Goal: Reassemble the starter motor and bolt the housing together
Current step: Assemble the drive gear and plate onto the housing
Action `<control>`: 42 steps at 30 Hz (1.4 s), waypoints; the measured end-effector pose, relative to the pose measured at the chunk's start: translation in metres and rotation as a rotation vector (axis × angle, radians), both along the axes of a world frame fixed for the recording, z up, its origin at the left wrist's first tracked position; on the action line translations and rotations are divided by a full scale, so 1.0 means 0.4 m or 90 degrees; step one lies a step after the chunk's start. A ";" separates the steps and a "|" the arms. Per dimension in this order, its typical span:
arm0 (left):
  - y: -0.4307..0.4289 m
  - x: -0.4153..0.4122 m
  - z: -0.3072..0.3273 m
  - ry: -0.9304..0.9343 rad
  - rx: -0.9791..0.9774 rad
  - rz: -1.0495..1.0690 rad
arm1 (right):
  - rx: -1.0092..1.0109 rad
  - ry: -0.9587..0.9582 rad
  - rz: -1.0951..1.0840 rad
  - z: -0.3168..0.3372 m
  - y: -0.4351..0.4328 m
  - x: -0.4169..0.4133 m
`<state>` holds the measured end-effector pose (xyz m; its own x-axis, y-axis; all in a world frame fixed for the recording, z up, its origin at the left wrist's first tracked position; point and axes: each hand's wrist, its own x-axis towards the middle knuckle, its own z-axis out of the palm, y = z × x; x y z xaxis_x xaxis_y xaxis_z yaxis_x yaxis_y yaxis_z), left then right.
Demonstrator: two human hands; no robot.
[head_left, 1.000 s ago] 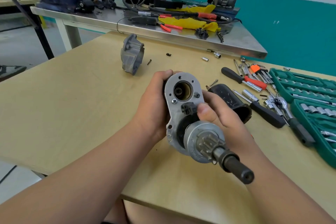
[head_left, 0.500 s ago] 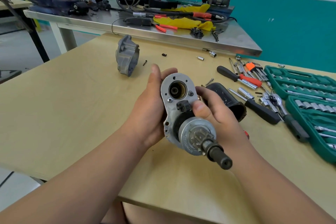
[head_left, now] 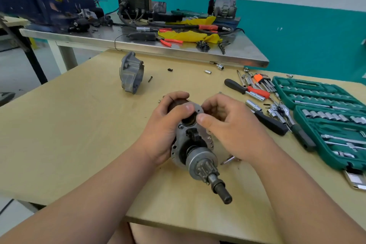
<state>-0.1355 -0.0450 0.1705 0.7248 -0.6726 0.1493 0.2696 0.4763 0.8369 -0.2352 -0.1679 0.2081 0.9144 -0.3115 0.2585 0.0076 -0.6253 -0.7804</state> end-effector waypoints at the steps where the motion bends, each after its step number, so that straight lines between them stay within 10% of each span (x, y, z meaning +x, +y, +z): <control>1: 0.000 0.002 -0.002 0.002 0.001 -0.013 | 0.003 0.007 -0.008 -0.003 0.000 0.000; 9: 0.001 -0.005 -0.001 0.013 0.020 0.045 | -0.378 -0.102 -0.131 -0.017 0.041 -0.011; 27: -0.010 -0.069 0.003 -0.055 0.044 0.301 | -0.663 0.029 0.020 0.079 0.025 -0.016; 42: -0.010 -0.071 0.004 -0.147 0.074 0.420 | -0.338 0.087 -0.098 0.059 0.047 0.022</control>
